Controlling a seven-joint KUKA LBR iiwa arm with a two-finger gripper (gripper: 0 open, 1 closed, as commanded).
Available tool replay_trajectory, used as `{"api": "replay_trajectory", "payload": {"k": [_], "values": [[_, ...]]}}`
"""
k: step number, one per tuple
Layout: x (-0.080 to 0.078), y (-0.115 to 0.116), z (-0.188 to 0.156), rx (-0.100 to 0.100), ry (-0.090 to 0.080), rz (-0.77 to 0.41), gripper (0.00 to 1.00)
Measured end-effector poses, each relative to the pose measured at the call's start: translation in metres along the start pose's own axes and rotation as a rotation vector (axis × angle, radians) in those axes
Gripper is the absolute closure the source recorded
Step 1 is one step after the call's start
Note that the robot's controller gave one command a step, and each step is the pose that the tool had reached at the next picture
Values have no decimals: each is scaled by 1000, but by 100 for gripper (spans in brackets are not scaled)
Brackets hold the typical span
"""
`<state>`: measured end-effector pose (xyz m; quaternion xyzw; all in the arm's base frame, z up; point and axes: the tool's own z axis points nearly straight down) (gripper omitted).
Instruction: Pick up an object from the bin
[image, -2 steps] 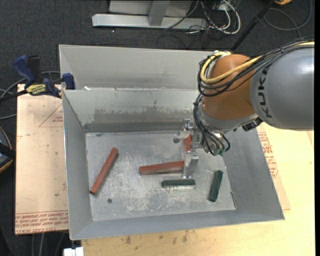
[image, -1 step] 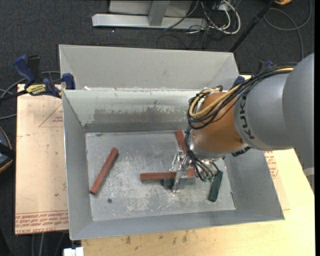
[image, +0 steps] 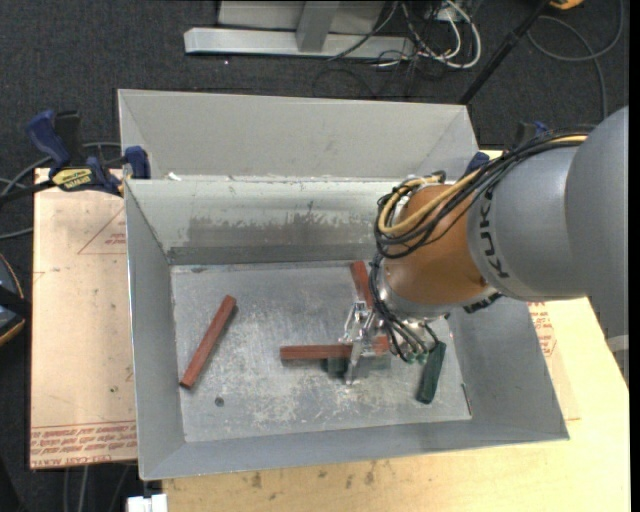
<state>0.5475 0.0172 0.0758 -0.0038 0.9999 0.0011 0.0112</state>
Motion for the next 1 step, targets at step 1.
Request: {"api": "replay_trajectory", "payload": {"k": [1], "values": [[-25, 2, -154, 1, 17, 0, 100]]}}
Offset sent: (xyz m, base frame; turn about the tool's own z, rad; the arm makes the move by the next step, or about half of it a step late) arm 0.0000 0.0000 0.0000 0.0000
